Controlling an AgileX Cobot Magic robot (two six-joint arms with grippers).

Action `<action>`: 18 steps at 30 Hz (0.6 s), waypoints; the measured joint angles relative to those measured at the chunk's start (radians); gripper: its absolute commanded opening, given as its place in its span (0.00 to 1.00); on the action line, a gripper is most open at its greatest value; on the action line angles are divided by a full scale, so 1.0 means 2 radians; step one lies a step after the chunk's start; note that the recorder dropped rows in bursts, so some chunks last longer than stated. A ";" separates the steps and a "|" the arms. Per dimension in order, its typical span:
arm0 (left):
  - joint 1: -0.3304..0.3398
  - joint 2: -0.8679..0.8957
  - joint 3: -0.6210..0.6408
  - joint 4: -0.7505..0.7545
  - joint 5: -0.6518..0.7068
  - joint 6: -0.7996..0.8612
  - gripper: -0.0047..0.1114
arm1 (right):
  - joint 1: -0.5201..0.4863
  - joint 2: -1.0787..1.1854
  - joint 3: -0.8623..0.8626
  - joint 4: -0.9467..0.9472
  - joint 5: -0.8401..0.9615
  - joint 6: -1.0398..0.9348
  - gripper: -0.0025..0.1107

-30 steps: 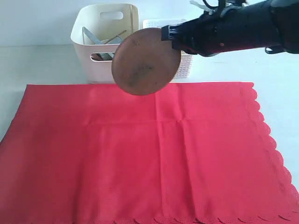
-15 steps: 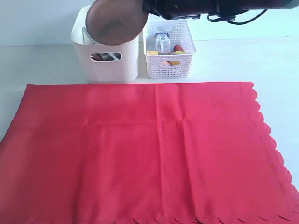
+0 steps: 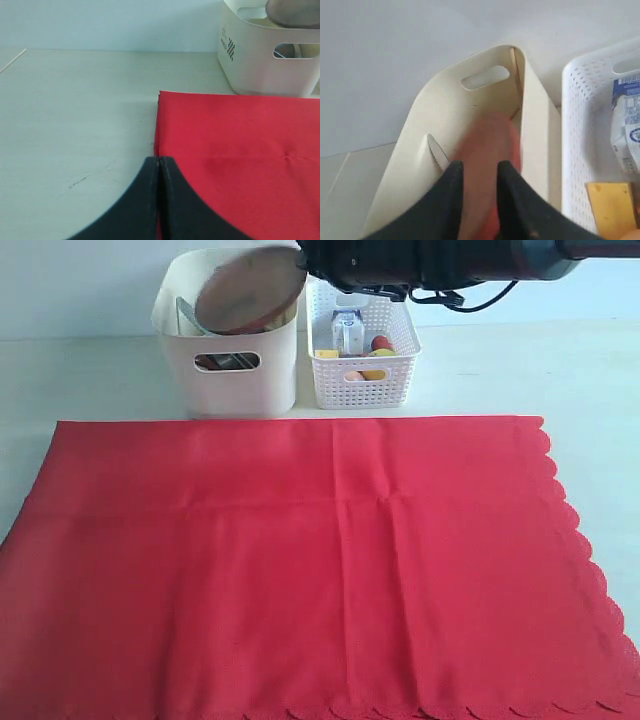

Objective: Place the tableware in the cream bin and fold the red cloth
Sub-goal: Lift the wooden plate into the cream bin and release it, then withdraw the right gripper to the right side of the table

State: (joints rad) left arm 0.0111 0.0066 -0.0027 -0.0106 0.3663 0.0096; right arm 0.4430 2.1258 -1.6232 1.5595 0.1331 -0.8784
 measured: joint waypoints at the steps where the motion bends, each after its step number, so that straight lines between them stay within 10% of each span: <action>1: 0.000 0.000 0.000 0.000 0.000 0.000 0.04 | 0.000 0.000 -0.001 0.001 -0.001 -0.001 0.40; 7: 0.000 0.000 0.000 0.000 0.000 0.000 0.04 | 0.000 0.000 -0.002 0.004 0.009 -0.002 0.58; 18: 0.000 0.000 0.000 0.000 0.000 0.000 0.04 | 0.000 -0.027 -0.002 -0.200 0.135 -0.001 0.42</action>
State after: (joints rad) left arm 0.0111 0.0066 -0.0027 -0.0106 0.3663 0.0096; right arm 0.4430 2.0718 -1.6271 1.1600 0.4030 -0.8796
